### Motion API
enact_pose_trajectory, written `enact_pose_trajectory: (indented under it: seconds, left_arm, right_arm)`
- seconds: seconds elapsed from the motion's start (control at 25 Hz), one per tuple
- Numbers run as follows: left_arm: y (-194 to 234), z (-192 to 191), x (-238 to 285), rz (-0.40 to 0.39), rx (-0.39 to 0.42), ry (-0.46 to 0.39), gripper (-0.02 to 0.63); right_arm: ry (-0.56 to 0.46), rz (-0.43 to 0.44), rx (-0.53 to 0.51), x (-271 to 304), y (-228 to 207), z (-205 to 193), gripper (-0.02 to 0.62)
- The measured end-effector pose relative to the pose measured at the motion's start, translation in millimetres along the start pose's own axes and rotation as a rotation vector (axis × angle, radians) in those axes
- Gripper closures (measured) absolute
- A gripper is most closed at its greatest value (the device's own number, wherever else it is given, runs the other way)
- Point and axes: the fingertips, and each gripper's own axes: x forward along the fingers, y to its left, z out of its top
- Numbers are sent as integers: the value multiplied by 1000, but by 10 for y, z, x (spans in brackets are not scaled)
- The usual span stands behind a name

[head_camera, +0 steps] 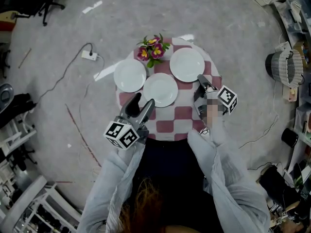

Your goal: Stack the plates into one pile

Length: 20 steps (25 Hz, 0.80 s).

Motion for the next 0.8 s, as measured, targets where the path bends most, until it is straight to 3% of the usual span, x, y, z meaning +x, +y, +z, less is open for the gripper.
enact_pose_trajectory:
  seconds: [0.24, 0.48, 0.8]
  left_arm:
    - [15, 126, -135, -29, 12, -23, 331]
    - [105, 182, -383, -61, 34, -9, 333]
    - [219, 159, -643, -118, 51, 16, 334]
  right_arm:
    - [-41, 127, 29, -75, 303, -85, 578]
    - [-146, 200, 103, -282, 441, -157, 578]
    - [-214, 206, 100, -713, 481, -507, 577]
